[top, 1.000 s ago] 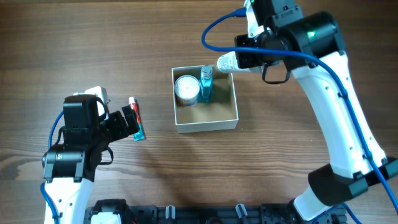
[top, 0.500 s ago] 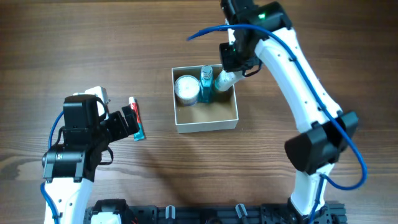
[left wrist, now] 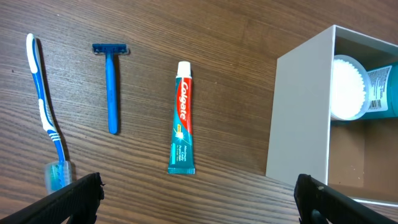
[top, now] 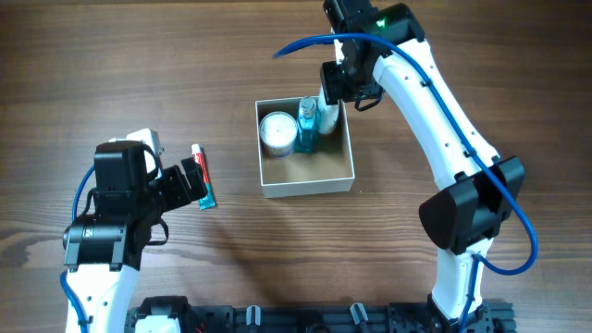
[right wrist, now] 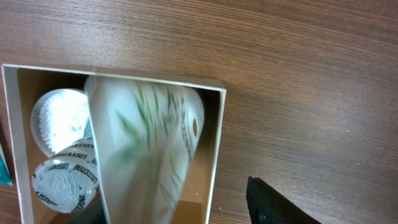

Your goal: Pack container

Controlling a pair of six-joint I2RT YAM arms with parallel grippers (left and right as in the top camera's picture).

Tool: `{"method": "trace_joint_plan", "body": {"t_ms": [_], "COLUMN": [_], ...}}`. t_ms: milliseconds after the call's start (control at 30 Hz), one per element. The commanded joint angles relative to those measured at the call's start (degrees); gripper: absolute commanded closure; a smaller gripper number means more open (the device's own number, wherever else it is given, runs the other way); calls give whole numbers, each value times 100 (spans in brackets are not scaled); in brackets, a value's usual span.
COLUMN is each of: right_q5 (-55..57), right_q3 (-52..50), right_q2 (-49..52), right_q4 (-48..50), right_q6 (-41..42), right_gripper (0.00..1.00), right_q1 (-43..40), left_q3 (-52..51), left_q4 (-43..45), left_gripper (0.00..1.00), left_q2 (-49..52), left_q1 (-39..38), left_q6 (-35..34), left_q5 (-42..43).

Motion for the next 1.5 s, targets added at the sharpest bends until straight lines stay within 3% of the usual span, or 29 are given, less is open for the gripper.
{"method": "trace_joint_plan", "body": {"t_ms": [0,200,333,400,567,667,833,900,1033,1100,1200,1300,1400,1467], "right_q5": [42,46,278,861,1016,179,-125,-247,-424,-728,-798,-730,-623,-413], "right_q3": [144,157,157,157,109,11,-83,-455,-2326,-3768,-5305,-5882,-5987,-5987], "right_q2": [11,-286,-1547,-2135,-2498,-2500,-2627,-2905,-4148,-4918,-5386,-5337,-5337,-5333], "right_q4": [11,96,623,938,289,-114,-885,-846,17,796,1427,1665,1764,1757], "right_q6": [4,-245,-439,2,1532,1408,817,643,621,616,623,800,907,898], "right_gripper": [44,44,41,40,43,39,39,39,38,34,32,32,31,24], "right_q1": [4,4,-7,-155,-1429,-2424,-3003,-3123,-3202,-3202,-3202,-3226,-3407,-3681], "left_q3": [131,131,131,131,131,131,131,131,144,319,846,1360,1484,1484], "left_q4": [-7,-7,-7,-9,-4,-4,-2,-2,-2,-2,-4,-2,46,164], "left_gripper": [0,0,0,0,0,0,0,0,0,1,1,1,0,0], "left_q2": [4,4,4,4,4,4,4,4,-13,-2,153,669,1257,1674], "left_q1": [-26,-26,-26,-26,-26,-26,-26,-26,-114,-584,-1794,-3010,-3550,-3768], "left_q6": [-72,-72,-72,-72,-72,-72,-72,-72,-131,-282,-566,-562,-498,-439], "left_q5": [26,26,26,26,26,26,26,26,31,-20,-876,-1263,-1255,-1252]}}
